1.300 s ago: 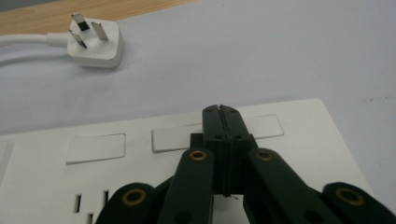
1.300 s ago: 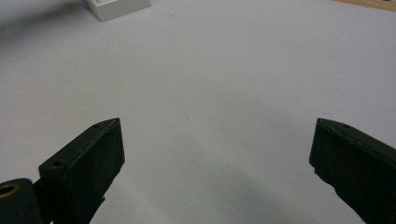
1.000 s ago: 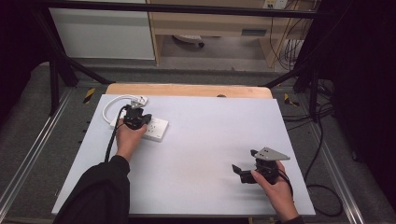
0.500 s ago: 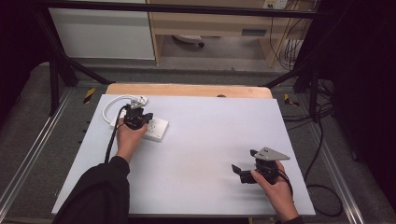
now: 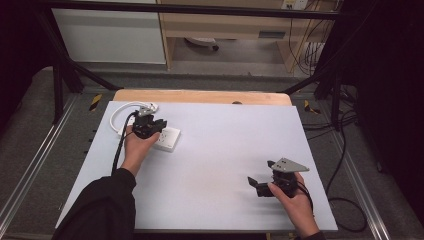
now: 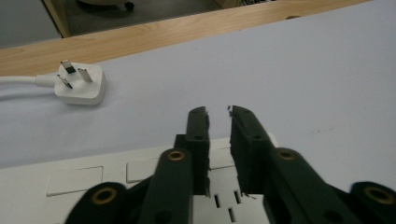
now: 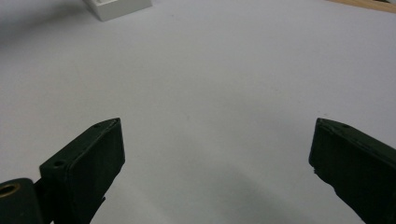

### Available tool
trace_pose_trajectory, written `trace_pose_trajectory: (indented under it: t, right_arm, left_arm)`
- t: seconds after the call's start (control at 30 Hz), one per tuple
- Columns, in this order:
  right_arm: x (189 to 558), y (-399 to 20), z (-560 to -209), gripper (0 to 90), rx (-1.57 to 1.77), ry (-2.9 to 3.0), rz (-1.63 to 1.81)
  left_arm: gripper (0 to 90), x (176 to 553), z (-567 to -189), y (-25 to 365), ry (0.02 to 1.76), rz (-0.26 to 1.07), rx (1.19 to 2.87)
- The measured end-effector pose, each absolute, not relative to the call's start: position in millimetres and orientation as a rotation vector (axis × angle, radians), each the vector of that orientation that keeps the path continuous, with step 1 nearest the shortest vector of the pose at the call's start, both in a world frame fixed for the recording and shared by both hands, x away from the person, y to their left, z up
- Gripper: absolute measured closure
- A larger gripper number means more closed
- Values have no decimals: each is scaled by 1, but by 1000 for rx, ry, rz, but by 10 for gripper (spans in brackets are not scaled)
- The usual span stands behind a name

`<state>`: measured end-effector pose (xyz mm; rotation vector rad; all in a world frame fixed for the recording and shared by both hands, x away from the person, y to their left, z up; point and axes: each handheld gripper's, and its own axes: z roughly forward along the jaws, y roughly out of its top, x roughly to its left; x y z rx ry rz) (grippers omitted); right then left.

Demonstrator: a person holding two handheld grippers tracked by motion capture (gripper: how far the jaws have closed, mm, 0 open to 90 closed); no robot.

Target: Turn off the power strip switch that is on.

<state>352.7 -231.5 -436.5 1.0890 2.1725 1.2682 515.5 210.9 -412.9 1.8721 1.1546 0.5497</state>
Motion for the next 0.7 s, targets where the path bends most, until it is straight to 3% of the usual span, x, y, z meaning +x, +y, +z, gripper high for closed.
trace_pose_trajectory:
  t: [0.13, 0.47, 0.7]
  right_arm:
    - [353, -231, -437, 40, 1089, 2174, 1269]
    - [353, -231, -437, 37, 1094, 2173, 1270]
    - [353, -232, -437, 36, 1092, 2171, 1270]
  left_arm:
    - [497, 514, -409, 210, 1162, 568, 1858]
    - [173, 510, -399, 201, 1144, 562, 1846]
    - [90, 506, -394, 195, 1125, 548, 1832]
